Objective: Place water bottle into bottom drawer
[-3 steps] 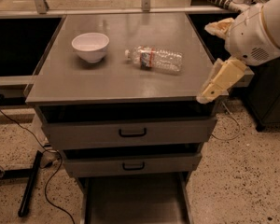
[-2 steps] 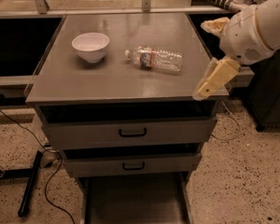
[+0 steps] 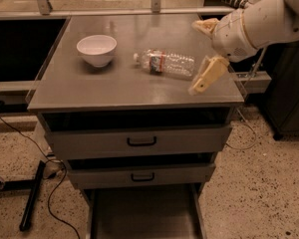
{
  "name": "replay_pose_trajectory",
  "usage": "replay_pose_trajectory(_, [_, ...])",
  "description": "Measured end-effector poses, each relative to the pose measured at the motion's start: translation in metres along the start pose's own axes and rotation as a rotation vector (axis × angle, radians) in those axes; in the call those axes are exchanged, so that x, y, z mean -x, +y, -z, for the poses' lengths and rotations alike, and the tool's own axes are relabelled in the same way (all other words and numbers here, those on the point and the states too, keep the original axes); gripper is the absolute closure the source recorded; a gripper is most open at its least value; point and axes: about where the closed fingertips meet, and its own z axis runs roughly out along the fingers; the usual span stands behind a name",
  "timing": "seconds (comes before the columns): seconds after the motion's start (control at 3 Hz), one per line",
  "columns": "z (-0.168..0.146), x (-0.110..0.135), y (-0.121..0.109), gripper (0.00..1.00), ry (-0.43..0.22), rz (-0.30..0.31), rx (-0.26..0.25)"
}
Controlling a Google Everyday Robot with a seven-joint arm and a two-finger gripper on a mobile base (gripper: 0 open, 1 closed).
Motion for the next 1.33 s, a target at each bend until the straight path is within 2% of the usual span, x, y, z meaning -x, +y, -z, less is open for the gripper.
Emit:
replay_pose_trajectory(0.33, [-0.029,-0.012,-0.024,0.0,-0.013,0.022,0.032])
replay_pose_trajectory(1.0, [-0.071,-0.033,-0.065,0.0,0.004,0.037,0.076])
replay_pose_trajectory(1.33, [-0.089,-0.039,-0.07,0.0,0.022,0.039,0.095])
